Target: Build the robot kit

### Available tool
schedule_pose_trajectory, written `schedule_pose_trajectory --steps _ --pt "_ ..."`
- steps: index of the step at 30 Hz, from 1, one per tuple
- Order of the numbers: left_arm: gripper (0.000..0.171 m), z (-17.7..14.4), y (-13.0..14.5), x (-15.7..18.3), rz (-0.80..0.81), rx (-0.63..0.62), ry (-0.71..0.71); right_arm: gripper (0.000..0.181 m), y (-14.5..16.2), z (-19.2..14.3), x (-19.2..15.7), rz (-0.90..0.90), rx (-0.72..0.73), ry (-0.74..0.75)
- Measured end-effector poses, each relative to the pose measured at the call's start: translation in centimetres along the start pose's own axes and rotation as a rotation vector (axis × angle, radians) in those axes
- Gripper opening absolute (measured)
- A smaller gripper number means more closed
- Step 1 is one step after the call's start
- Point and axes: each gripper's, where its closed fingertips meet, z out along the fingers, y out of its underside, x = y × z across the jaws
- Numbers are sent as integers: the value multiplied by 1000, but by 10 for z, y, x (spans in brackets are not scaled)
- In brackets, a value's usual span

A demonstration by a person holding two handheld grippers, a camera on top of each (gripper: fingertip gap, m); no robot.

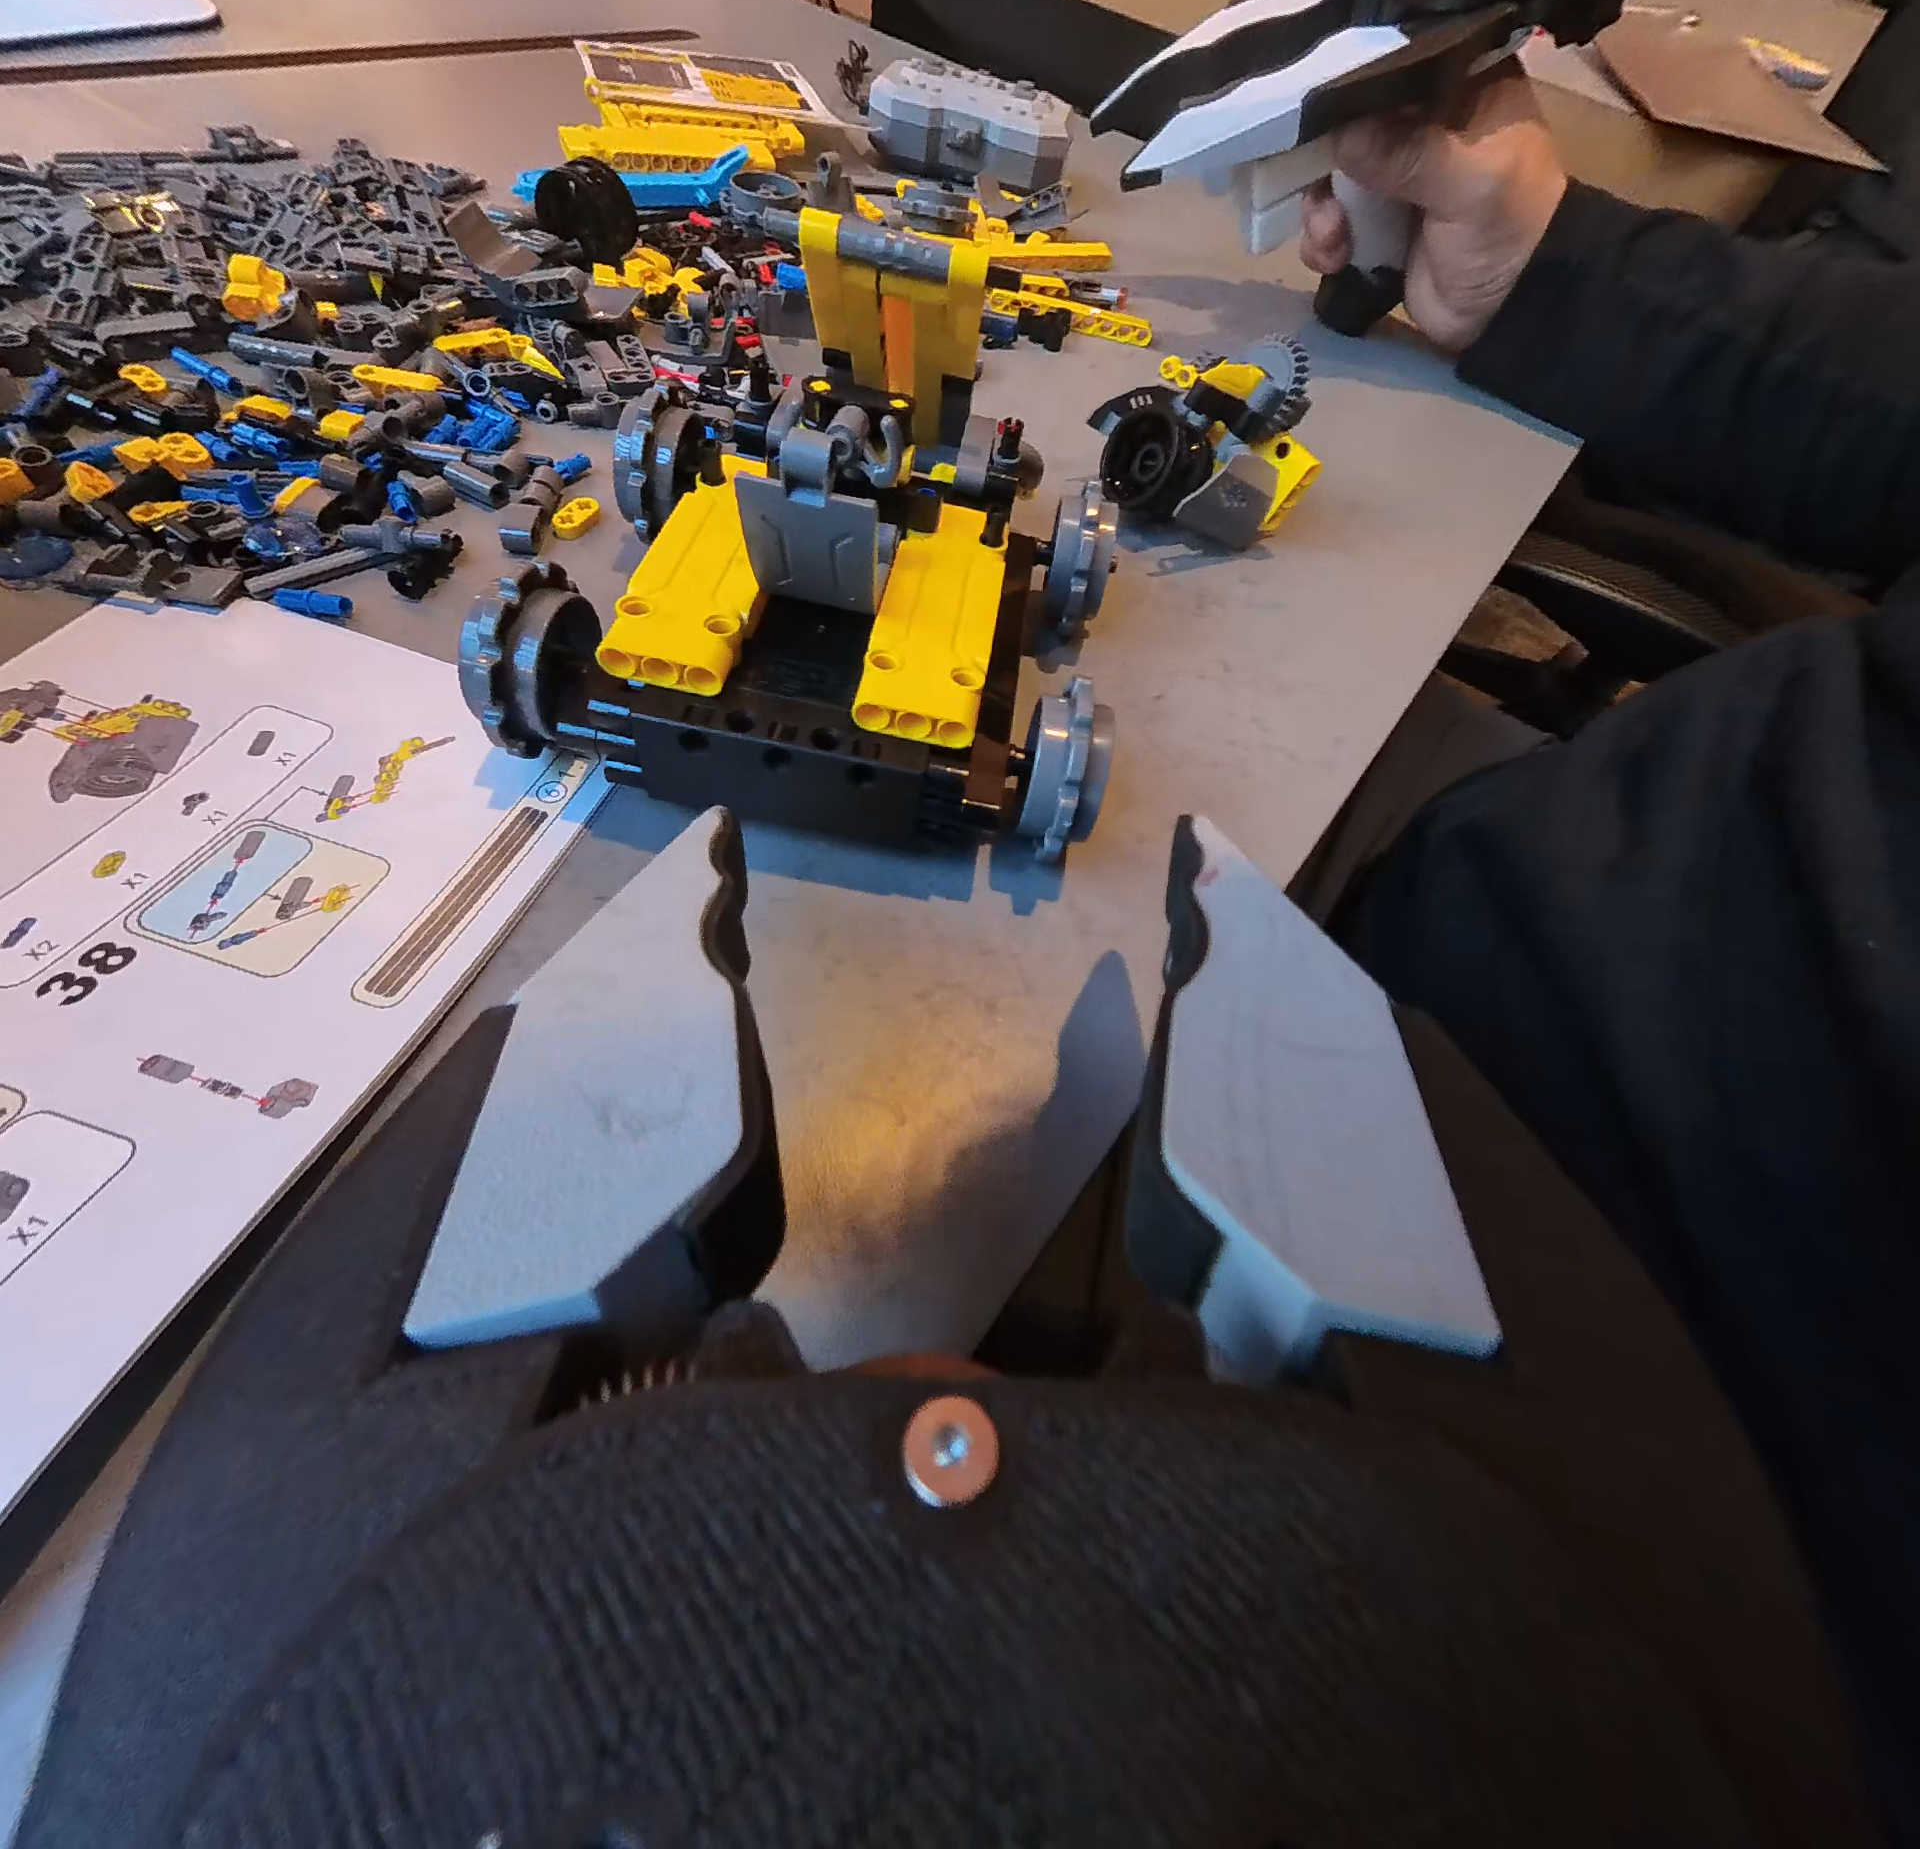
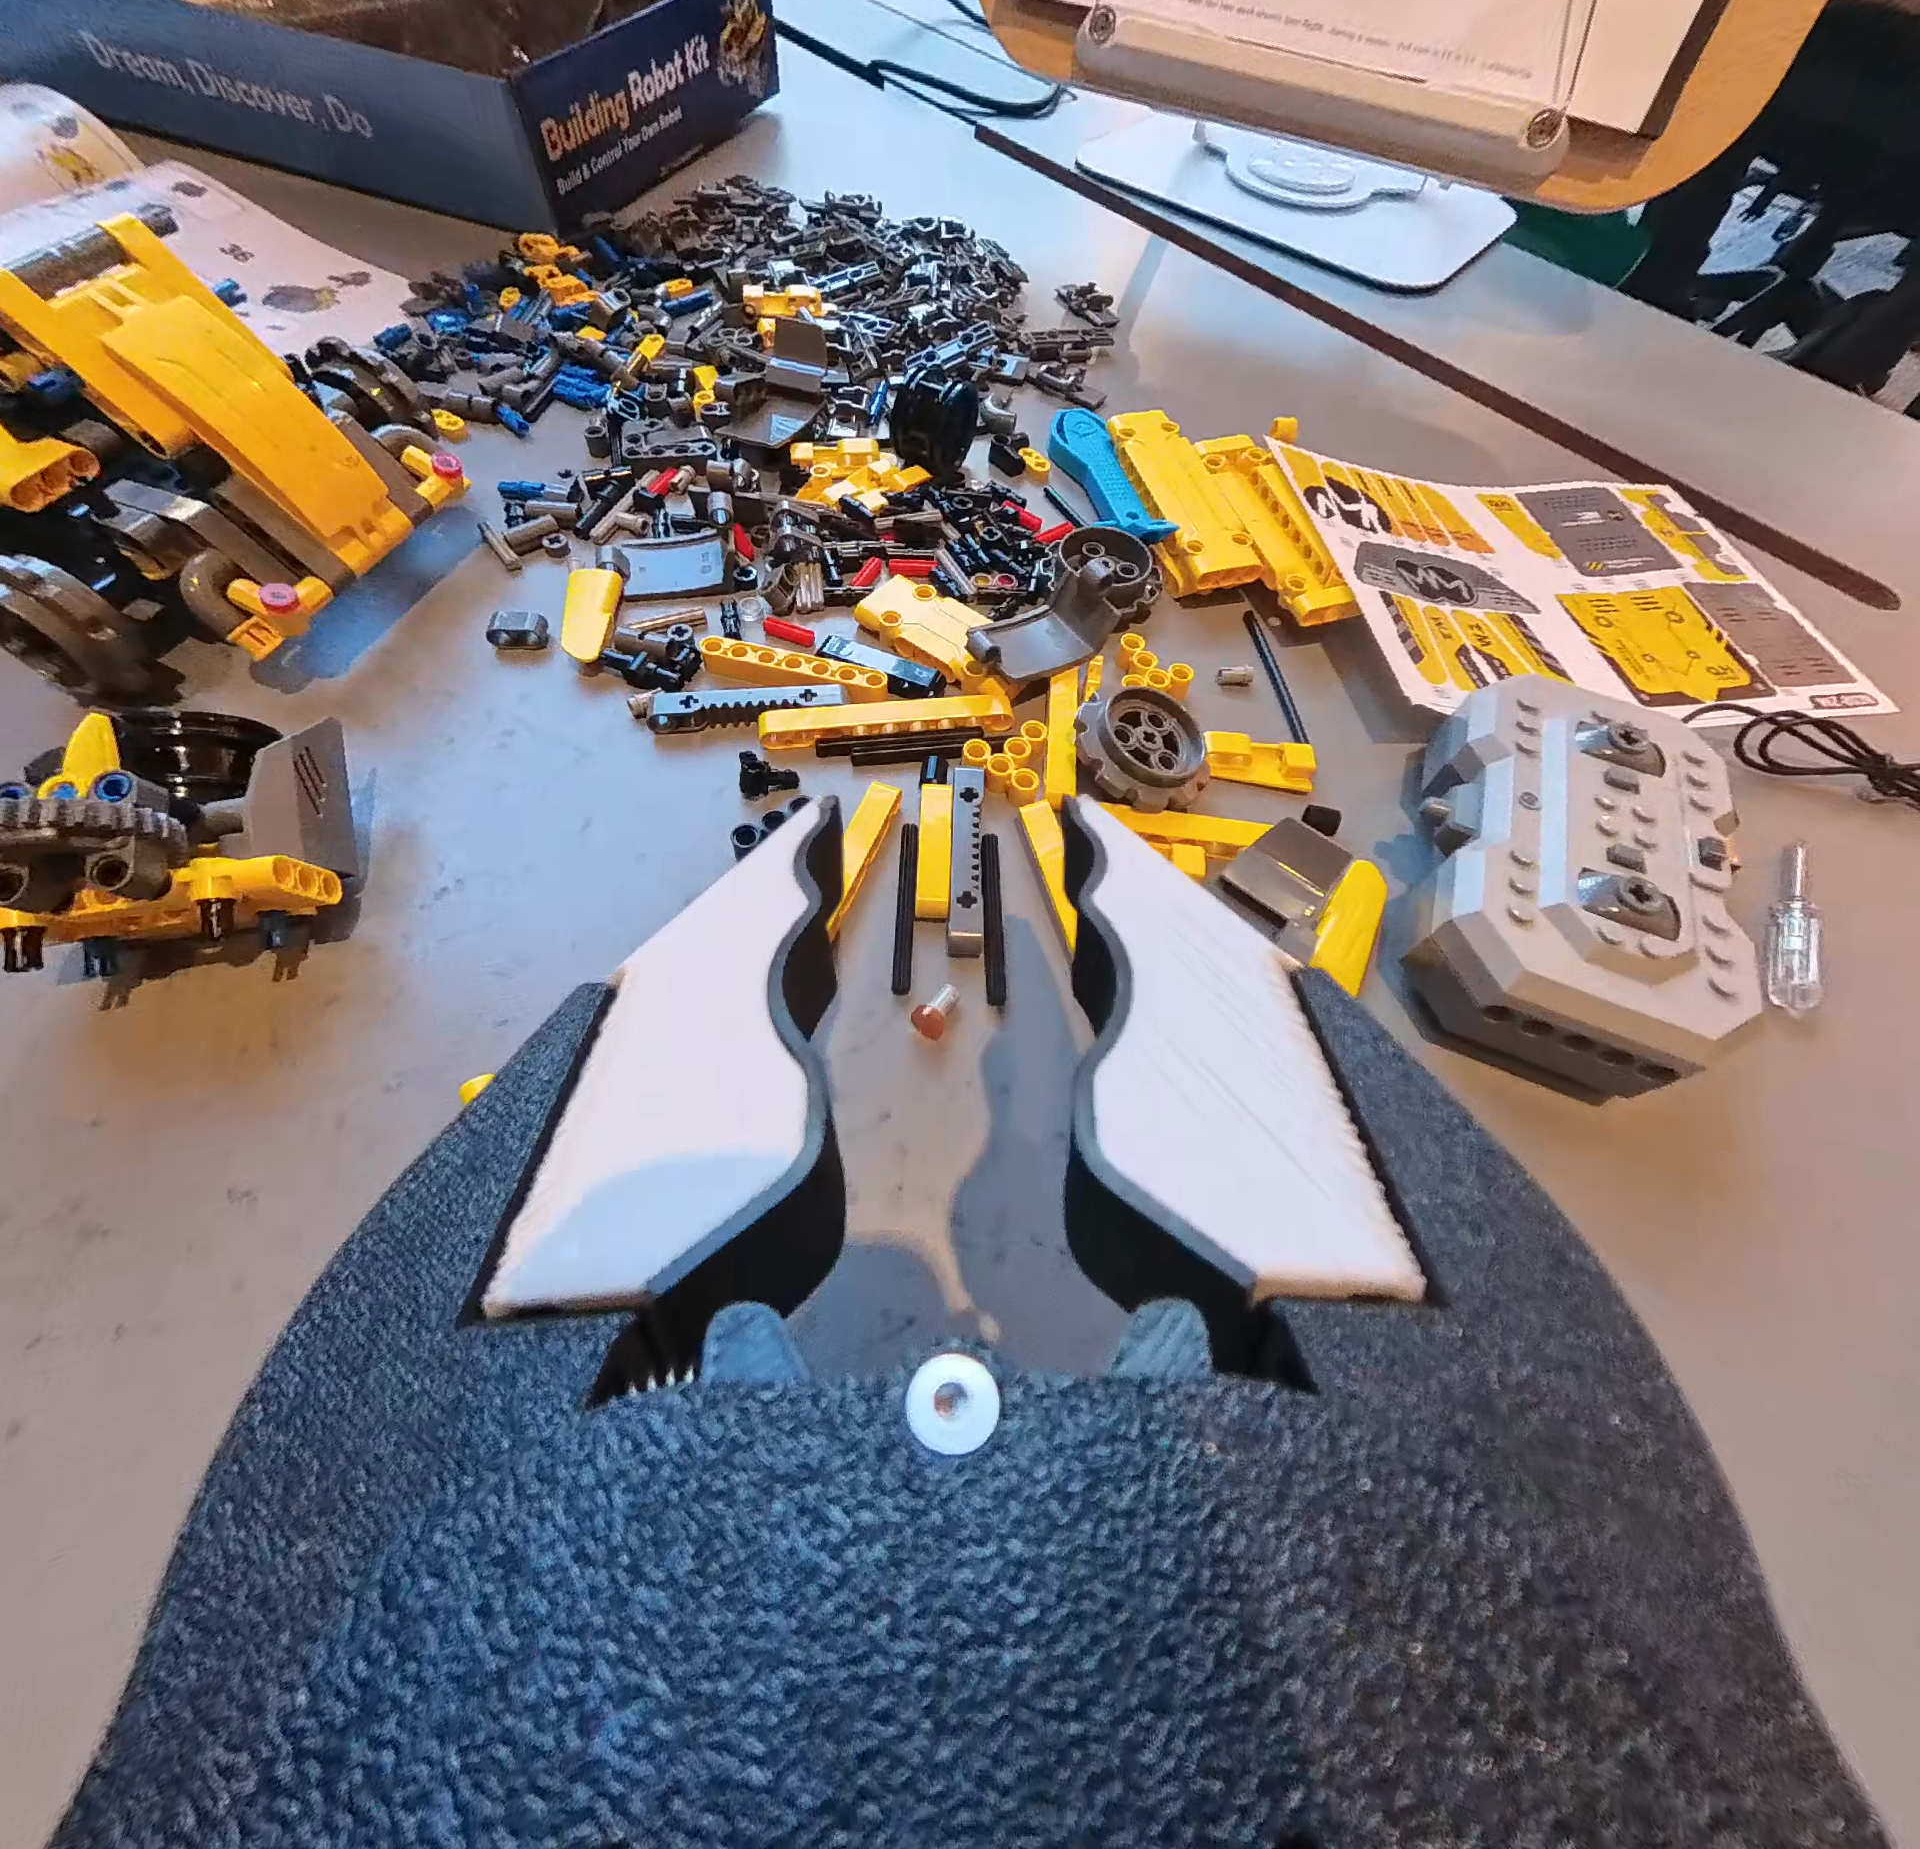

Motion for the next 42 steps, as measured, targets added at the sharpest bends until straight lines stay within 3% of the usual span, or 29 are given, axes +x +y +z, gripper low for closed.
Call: schedule_pose_trajectory --steps 10,15,18,20,25,30,32,42 --pt "78 -1 1 1 10 -2 2 51 -1 3 2 -7 -8 23" --pt "75 -1 0 0 3 4 4 47 -26 19 -5 -57 0 26" --pt "74 0 1 0 5 2 0 58 -44 33 -13 -134 -33 44" --pt "73 0 1 0 10 0 -4 56 -51 43 -21 -182 -81 15" --pt "72 0 2 0 19 -2 -4 57 -47 47 -4 -159 -229 42" --pt "69 0 1 0 10 4 8 42 -34 19 47 -156 -267 260" --pt "69 0 1 1 8 4 10 42 -27 12 56 -102 -272 281" --pt "67 1 2 0 5 0 6 46 -20 16 49 -42 -236 241"
